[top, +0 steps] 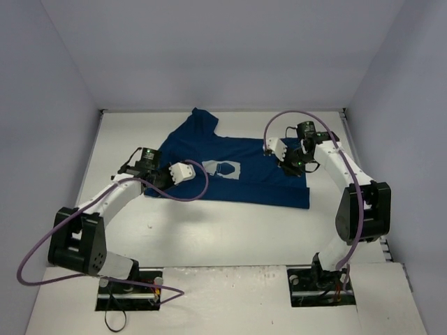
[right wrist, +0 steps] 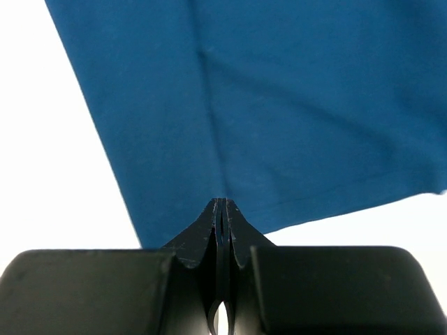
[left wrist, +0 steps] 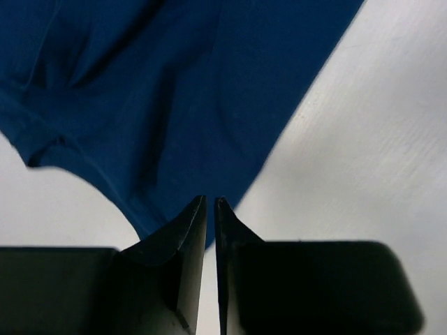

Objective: Fold and stack the t-shirts
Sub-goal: Fold the flattened tshirt in 1/3 of the way, then grap the side of the flattened tshirt furthest away from the robot with both arms

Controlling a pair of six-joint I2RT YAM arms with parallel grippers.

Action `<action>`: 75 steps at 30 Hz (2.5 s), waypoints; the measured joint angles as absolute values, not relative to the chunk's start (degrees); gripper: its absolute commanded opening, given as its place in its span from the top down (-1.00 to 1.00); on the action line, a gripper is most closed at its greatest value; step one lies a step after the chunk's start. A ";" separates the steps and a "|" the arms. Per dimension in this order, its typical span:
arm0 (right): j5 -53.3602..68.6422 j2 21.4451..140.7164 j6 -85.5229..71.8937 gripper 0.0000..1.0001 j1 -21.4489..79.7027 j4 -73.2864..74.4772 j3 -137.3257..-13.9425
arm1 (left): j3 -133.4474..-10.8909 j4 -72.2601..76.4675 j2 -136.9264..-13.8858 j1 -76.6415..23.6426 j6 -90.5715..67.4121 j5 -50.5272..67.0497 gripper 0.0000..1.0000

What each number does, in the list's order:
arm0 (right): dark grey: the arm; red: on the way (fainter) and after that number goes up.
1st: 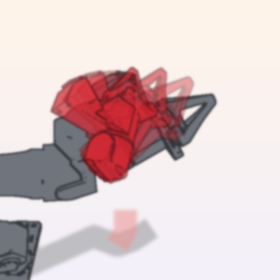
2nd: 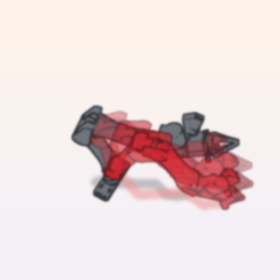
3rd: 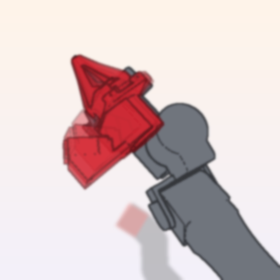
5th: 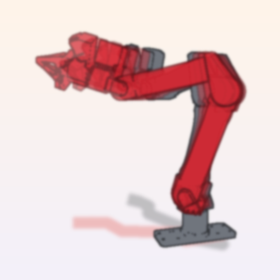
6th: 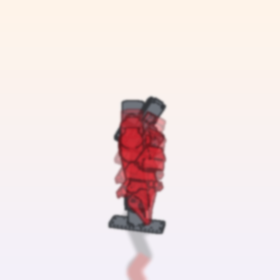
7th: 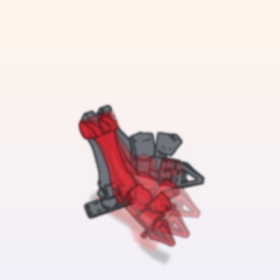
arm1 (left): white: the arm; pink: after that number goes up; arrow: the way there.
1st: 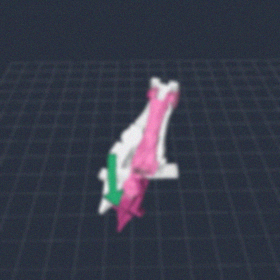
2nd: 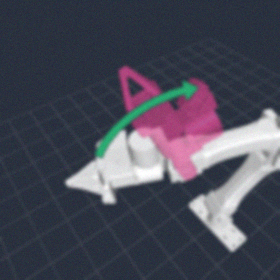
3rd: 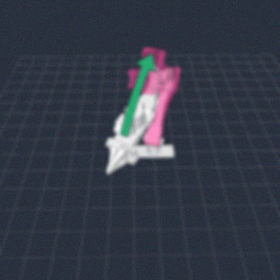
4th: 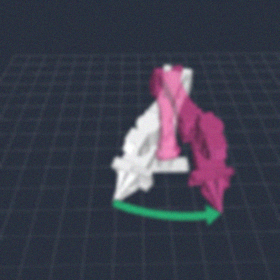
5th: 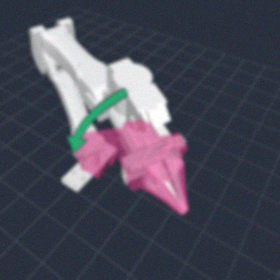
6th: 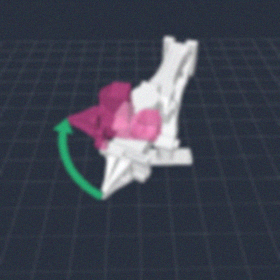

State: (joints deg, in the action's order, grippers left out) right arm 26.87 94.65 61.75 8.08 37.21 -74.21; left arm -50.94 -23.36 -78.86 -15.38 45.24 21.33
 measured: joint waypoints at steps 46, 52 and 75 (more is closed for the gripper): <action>38.50 100.43 63.34 0.69 -1.78 44.25 -87.42 | -77.97 -40.65 -84.48 -12.63 58.02 44.10 -0.09; 46.89 113.21 52.56 0.66 -6.19 41.70 -102.46 | -106.29 -28.22 -105.72 -7.95 25.51 42.02 -0.41; 49.31 127.83 26.54 0.29 -15.12 29.33 -104.85 | -149.40 1.55 -160.15 -3.84 -32.39 25.45 -0.42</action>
